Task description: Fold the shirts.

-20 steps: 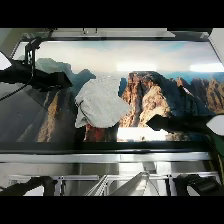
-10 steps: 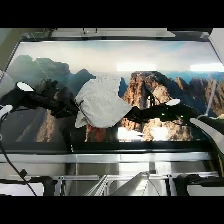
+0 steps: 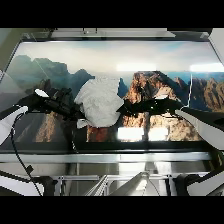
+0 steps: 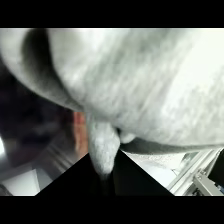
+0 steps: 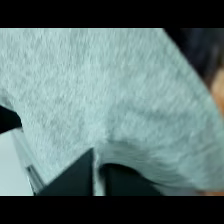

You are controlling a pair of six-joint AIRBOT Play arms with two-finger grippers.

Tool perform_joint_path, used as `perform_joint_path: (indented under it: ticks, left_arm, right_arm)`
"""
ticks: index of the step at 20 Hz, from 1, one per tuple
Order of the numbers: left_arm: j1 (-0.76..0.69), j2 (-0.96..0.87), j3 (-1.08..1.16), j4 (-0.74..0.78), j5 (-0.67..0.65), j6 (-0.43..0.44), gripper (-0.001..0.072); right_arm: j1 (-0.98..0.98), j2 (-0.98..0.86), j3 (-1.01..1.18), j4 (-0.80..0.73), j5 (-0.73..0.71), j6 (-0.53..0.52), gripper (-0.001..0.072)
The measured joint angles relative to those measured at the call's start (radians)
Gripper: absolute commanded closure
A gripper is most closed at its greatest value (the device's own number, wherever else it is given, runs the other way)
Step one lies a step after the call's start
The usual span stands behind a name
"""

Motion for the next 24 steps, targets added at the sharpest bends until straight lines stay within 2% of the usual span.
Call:
perform_joint_path:
  ticks: [4,7,10,14,17,19,21,24]
  left_arm:
    - [0.04,0.046,-0.002,-0.07,-0.066,0.022,0.0691]
    - [0.094,0.144,0.009,-0.17,-0.198,0.037,0.0692]
    - [0.146,0.276,0.062,-0.302,-0.379,0.043,0.07]
    - [0.184,0.488,0.21,-0.505,-0.507,0.024,0.0697]
    - [0.192,0.644,0.352,-0.593,-0.496,0.028,0.0686]
    - [0.194,0.727,0.43,-0.569,-0.406,0.044,0.068]
    - [0.19,0.775,0.475,-0.493,-0.305,0.051,0.068]
    - [0.148,0.755,0.472,-0.403,-0.193,0.055,0.068]
  right_arm:
    - [-0.002,0.007,0.068,0.039,0.02,-0.053,0.0698]
    - [-0.028,0.084,0.133,0.053,0.07,-0.074,0.0698]
    - [-0.071,0.259,0.181,0.05,0.107,-0.084,0.0698]
    - [-0.111,0.61,0.21,0.047,0.124,-0.089,0.0697]
    - [-0.111,0.863,0.216,-0.01,0.089,-0.091,0.0697]
    - [-0.1,0.987,0.217,-0.096,0.032,-0.09,0.0697]
    - [-0.09,1.044,0.218,-0.169,-0.01,-0.071,0.0696]
    - [-0.054,1.008,0.218,-0.229,-0.036,-0.055,0.0697]
